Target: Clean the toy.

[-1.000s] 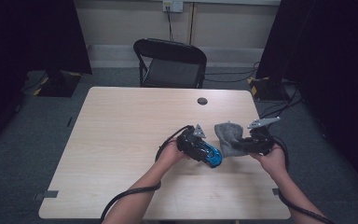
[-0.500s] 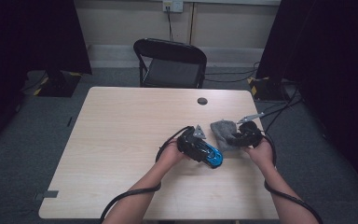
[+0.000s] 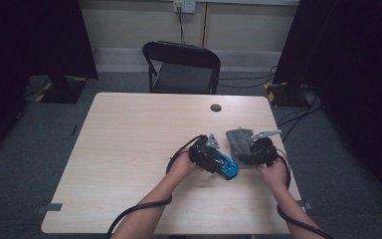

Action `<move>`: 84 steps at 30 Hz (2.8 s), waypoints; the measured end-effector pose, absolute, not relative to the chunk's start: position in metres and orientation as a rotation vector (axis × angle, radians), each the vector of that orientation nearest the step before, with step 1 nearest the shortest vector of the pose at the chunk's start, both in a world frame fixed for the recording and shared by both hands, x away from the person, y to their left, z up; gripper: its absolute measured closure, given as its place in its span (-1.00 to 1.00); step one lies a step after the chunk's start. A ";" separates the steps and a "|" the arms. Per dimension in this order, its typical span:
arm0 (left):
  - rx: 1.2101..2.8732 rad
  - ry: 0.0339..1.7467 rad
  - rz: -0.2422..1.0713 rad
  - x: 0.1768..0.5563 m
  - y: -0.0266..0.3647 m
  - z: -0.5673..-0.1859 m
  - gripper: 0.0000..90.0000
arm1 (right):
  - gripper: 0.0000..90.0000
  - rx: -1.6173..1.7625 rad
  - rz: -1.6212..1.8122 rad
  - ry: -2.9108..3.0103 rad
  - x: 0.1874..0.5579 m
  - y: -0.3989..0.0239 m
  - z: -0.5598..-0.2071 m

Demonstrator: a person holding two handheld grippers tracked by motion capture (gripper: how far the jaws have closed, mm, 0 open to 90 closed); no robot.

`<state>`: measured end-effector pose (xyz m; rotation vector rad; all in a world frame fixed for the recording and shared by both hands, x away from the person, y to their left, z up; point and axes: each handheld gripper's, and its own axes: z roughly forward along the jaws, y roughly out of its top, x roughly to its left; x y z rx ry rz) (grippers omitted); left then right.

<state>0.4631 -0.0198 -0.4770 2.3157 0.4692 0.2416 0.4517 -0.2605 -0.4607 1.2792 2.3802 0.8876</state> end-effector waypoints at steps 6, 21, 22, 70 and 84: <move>2.315 0.468 0.240 0.463 -0.020 -0.477 -0.58 | -0.27 1.249 0.800 2.393 0.449 -0.266 -0.470; 2.305 0.471 0.244 0.462 -0.020 -0.478 -0.58 | -0.33 1.336 0.828 2.312 0.449 -0.291 -0.457; 2.301 0.475 0.242 0.462 -0.020 -0.478 -0.58 | -0.34 1.344 0.821 2.313 0.451 -0.289 -0.457; 2.283 0.455 0.227 0.461 -0.020 -0.480 -0.58 | -0.27 1.313 0.906 2.311 0.482 -0.233 -0.463; 2.284 0.444 0.221 0.461 -0.021 -0.480 -0.58 | -0.23 1.418 0.889 2.262 0.491 -0.232 -0.473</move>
